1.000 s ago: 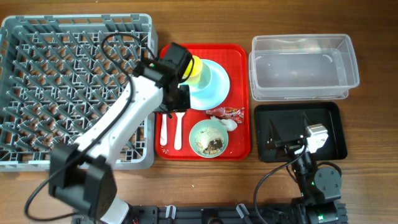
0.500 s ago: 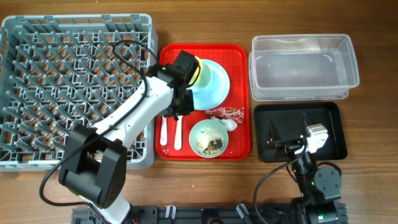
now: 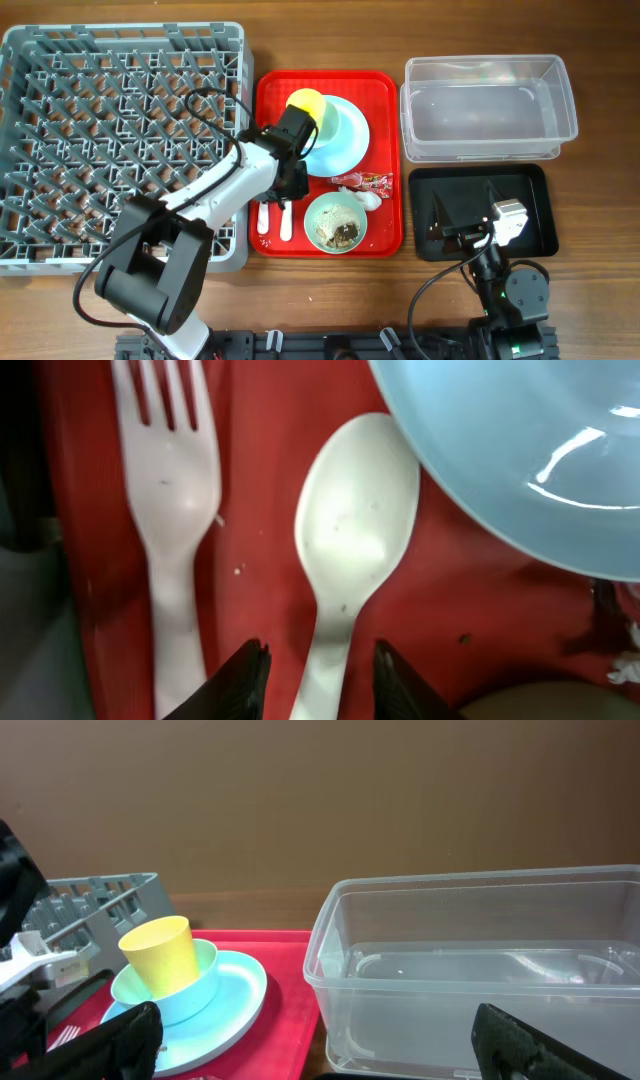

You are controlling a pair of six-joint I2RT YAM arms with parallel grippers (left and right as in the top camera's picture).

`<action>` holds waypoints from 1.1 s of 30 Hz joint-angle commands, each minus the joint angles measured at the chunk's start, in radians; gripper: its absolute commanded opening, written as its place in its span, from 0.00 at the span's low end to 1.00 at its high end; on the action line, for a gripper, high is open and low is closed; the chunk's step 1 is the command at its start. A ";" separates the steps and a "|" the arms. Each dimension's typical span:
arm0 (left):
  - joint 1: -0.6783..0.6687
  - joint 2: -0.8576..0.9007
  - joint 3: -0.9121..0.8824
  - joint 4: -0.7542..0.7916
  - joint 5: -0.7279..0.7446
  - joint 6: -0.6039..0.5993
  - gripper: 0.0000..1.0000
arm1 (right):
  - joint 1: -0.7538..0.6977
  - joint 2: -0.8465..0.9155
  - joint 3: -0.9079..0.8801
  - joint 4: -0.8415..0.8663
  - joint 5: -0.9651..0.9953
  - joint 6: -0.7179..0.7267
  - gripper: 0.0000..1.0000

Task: Sort waste into correct bins and load items into the dishwasher rack
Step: 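Reach the left gripper down to the white spoon on the red tray, then grasp the white spoon and carry it into the dish rack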

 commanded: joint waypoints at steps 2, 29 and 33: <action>-0.004 0.010 -0.049 0.034 0.031 -0.011 0.36 | 0.001 -0.002 -0.001 0.002 0.005 -0.007 1.00; 0.035 -0.164 0.053 -0.008 -0.079 0.122 0.04 | 0.001 -0.002 -0.001 0.003 0.005 -0.007 1.00; 0.065 -0.265 0.124 -0.035 -0.134 0.215 0.04 | 0.001 -0.002 -0.001 0.003 0.005 -0.008 1.00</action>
